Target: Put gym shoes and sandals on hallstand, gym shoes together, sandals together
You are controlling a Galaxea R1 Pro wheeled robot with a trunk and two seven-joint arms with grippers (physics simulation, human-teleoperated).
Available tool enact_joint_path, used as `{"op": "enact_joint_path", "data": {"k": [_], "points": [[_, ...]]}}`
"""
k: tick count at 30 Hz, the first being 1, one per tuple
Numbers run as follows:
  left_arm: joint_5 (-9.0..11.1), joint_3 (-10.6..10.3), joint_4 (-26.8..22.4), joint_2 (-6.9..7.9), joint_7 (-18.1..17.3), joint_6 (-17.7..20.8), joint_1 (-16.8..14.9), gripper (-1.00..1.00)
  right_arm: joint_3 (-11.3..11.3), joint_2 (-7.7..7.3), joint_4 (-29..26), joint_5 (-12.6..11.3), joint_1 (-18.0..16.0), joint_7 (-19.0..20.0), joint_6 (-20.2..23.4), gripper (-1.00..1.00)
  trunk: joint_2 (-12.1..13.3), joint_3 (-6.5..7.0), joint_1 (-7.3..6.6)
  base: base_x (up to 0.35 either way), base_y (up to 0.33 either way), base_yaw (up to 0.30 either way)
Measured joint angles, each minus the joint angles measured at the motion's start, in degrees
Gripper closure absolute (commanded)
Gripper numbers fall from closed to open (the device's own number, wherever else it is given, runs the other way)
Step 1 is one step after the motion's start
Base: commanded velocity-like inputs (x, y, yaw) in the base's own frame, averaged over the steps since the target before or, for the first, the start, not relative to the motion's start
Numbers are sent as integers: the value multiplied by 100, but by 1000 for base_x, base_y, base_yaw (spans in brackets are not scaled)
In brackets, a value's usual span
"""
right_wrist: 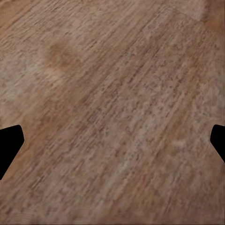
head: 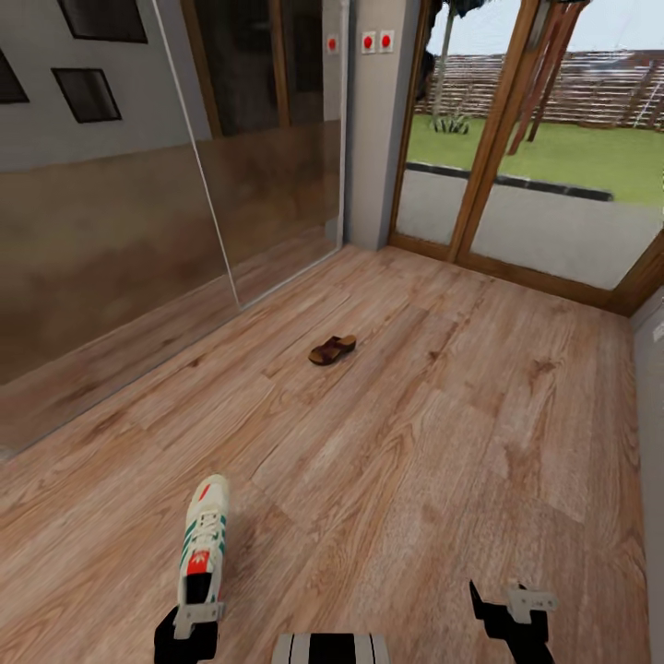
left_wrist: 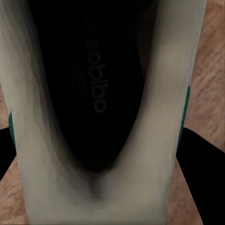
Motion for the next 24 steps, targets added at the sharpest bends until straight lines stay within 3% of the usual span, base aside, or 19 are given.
{"op": "enact_joint_path", "data": {"k": [7,20,24], "points": [[-4,177,26,29,-12,-244,99,100,2,4,274,-4,0,-54,-81,-100,9,218,-18,0,0,0],[13,236,38,33,-5,-288,116,100,2,16,370,-11,0,-62,-86,-100,29,622,-53,0,0,0],[16,237,37,34,-5,-289,117,100,2,27,373,-11,0,-63,-85,-100,188,730,-140,0,0,0]]}}
